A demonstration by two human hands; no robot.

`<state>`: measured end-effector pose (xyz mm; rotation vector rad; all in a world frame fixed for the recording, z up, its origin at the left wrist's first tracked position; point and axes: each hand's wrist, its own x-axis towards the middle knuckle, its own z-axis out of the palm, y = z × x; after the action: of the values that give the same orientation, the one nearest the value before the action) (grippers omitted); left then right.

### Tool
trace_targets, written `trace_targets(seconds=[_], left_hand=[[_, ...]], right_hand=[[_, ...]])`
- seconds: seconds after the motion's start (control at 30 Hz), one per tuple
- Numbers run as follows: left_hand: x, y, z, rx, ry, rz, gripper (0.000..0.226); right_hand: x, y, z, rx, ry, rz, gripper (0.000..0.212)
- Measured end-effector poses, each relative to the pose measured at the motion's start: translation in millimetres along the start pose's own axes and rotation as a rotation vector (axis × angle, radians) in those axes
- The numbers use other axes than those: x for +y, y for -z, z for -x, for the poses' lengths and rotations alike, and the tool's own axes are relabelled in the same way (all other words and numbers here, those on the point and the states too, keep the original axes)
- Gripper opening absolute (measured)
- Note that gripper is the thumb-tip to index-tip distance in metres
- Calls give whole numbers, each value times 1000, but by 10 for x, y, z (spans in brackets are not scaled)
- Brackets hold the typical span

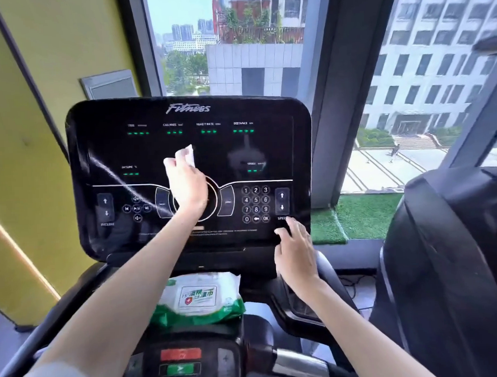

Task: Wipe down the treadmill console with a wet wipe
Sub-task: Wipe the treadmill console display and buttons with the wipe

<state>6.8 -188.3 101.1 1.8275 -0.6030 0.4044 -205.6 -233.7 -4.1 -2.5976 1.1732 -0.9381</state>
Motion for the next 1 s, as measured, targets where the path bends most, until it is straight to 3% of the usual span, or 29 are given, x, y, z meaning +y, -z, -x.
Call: trace_targets(seconds=[0.07, 0.13, 0.27, 0.3, 0.33, 0.43, 0.47, 0.53, 0.67, 0.8, 0.87, 0.97, 1.0], left_hand=[[96, -158, 104, -55, -78, -104, 43], [172, -322, 328, -197, -264, -182, 48], [147, -373, 749, -855, -741, -187, 55], [132, -305, 732, -835, -782, -155, 50], [143, -221, 653, -705, -749, -93, 43], [238, -22, 141, -142, -406, -32, 39], [256, 16, -63, -35, -286, -57, 43], [307, 2, -331, 18, -148, -103, 50], [450, -284, -250, -65, -277, -139, 46], [427, -531, 206, -320, -647, -197, 54], [299, -520, 505, -524, -840, -269, 58], [9, -307, 801, -959, -1141, -421, 51], [-64, -214, 795, -978, -1201, -398, 49]], right_hand=[[27, 17, -23, -41, -1, -12, 29], [74, 21, -24, -40, -8, -30, 31], [161, 27, 2, -30, -2, -53, 32], [188, 24, -4, -22, 13, -62, 32], [208, 27, -19, -6, 26, -76, 32], [226, 37, -76, 29, 31, -99, 31], [220, 35, -89, 24, 25, -99, 30], [204, 31, -108, -8, 12, -98, 29], [186, 21, -96, -49, 18, -93, 28], [222, 18, -90, -68, 40, -103, 28], [252, 55, -66, -65, 40, -106, 26], [349, 103, 7, -27, 51, -133, 23], [389, 108, 25, -29, 47, -136, 22]])
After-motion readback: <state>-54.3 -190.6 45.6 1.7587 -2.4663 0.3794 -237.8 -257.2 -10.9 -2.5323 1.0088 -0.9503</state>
